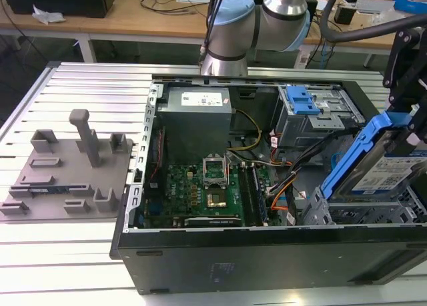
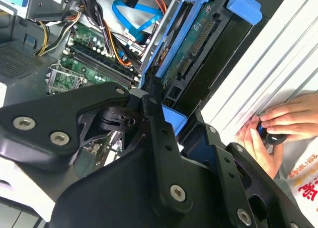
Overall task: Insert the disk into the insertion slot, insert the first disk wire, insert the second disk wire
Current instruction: 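Insert the disk into the insertion slot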
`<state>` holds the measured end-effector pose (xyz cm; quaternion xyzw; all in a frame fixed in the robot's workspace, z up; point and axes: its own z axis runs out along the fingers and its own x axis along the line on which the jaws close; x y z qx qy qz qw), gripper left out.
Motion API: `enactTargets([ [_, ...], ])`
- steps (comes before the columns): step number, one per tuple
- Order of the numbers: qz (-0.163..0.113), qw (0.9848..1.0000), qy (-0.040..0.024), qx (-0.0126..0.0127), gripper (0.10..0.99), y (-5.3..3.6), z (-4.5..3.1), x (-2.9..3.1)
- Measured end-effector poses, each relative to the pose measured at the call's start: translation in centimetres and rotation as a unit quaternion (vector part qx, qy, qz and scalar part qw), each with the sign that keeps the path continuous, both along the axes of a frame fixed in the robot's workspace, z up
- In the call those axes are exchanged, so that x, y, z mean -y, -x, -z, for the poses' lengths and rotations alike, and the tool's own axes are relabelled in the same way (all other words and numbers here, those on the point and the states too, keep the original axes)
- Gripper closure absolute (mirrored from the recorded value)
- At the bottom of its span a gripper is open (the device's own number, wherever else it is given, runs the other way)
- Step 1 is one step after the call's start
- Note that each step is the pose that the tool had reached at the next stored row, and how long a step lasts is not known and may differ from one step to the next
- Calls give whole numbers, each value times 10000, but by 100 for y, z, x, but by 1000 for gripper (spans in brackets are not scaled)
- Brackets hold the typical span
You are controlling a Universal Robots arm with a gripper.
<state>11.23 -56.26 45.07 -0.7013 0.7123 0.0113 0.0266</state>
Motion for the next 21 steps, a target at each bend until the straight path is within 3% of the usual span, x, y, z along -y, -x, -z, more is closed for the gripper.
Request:
enactTargets([
  [21, 0, 10000, 0, 0, 722, 0, 399, 1],
])
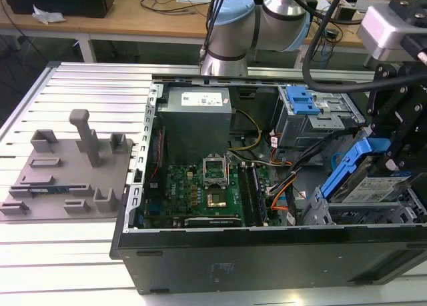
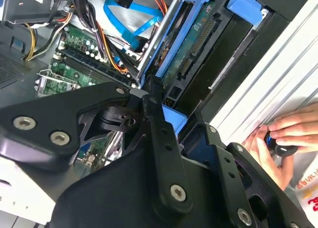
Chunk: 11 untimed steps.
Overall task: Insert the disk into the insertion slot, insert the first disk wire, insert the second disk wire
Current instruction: 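Insert the disk into the insertion slot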
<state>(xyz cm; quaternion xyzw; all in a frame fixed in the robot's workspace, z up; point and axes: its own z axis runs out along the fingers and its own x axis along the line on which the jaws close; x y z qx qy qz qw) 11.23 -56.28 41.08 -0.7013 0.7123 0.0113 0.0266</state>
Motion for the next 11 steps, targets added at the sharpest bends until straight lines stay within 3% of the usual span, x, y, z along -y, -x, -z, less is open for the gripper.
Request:
enactTargets([
  [3, -1, 10000, 4, 1, 722, 0, 64, 1],
  [6, 0, 10000, 0, 0, 525, 0, 70, 0],
  [11, 0, 10000, 1, 0, 525, 0, 70, 0],
])
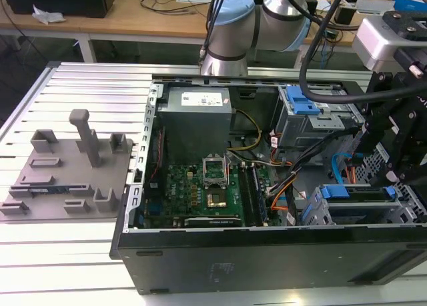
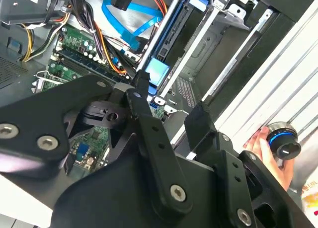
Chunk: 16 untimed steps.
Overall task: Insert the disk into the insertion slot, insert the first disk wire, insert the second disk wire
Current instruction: 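Insert the disk into the insertion slot, then insert the first disk wire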
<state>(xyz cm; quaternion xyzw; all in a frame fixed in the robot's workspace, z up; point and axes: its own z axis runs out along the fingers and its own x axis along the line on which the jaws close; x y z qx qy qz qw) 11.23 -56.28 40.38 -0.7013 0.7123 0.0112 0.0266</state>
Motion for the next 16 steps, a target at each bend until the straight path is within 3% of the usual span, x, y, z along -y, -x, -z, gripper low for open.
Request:
enactTargets([
  [13, 0, 10000, 1, 0, 525, 0, 5, -1],
  [14, 0, 10000, 17, 0, 525, 0, 3, -4],
  [16, 0, 9999, 144, 0, 525, 0, -4, -34],
])
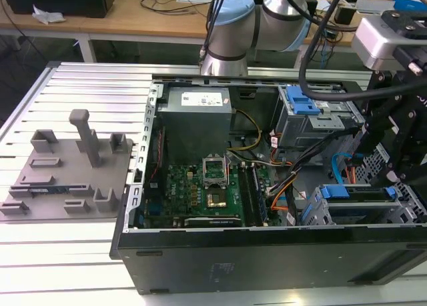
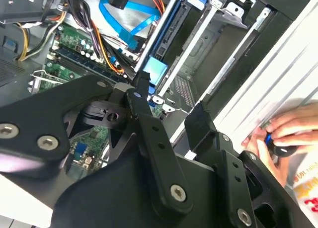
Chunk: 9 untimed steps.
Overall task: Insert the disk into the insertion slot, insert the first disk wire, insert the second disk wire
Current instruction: 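Insert the first disk wire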
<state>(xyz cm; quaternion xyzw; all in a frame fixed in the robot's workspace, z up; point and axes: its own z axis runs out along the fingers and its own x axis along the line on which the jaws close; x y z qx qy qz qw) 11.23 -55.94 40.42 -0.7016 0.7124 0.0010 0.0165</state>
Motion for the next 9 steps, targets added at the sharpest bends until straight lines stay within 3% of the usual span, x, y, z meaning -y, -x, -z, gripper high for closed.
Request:
enactTargets([
  [2, 0, 9999, 147, 0, 525, 0, -7, -34],
  [4, 0, 9988, 494, 0, 525, 0, -8, -134],
  [5, 0, 9970, 776, 0, 525, 0, -8, -258],
  [9, 0, 9939, 1101, 0, 525, 0, -9, -435],
])
